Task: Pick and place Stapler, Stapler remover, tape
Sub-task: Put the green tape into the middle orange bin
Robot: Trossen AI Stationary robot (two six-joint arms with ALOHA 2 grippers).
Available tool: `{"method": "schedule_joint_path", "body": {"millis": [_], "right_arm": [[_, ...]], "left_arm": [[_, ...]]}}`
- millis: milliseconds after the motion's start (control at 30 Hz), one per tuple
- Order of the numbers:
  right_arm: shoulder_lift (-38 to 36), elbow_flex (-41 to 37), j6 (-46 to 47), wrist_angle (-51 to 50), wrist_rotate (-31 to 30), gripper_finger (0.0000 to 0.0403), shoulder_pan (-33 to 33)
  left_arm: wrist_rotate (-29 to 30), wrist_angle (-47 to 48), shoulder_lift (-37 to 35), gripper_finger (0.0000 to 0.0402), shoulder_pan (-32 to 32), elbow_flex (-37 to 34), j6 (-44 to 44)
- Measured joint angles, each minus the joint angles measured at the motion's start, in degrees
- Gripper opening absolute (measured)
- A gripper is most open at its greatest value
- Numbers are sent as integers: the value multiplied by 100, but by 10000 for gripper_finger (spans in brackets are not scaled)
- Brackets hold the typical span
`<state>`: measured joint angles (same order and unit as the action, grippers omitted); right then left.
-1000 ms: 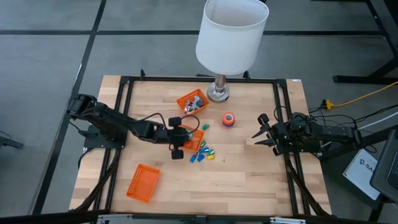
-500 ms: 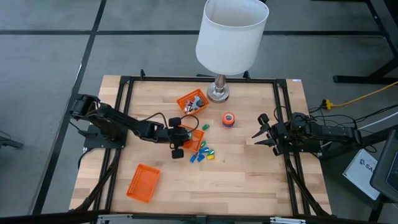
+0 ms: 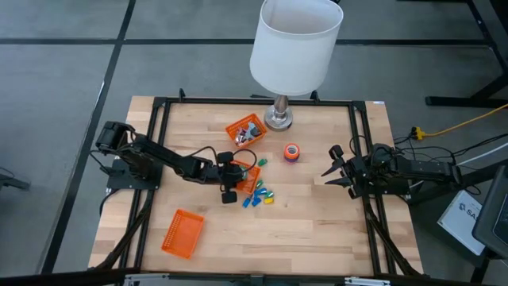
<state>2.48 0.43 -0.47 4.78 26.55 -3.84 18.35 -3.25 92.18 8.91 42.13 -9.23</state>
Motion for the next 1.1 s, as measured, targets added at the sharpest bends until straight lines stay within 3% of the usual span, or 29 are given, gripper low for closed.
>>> {"method": "schedule_joint_path", "body": {"millis": [1100], "right_arm": [[2,0,0,-1,0,129,0]], "left_arm": [[179,380,-173,58,52,0,38]]}}
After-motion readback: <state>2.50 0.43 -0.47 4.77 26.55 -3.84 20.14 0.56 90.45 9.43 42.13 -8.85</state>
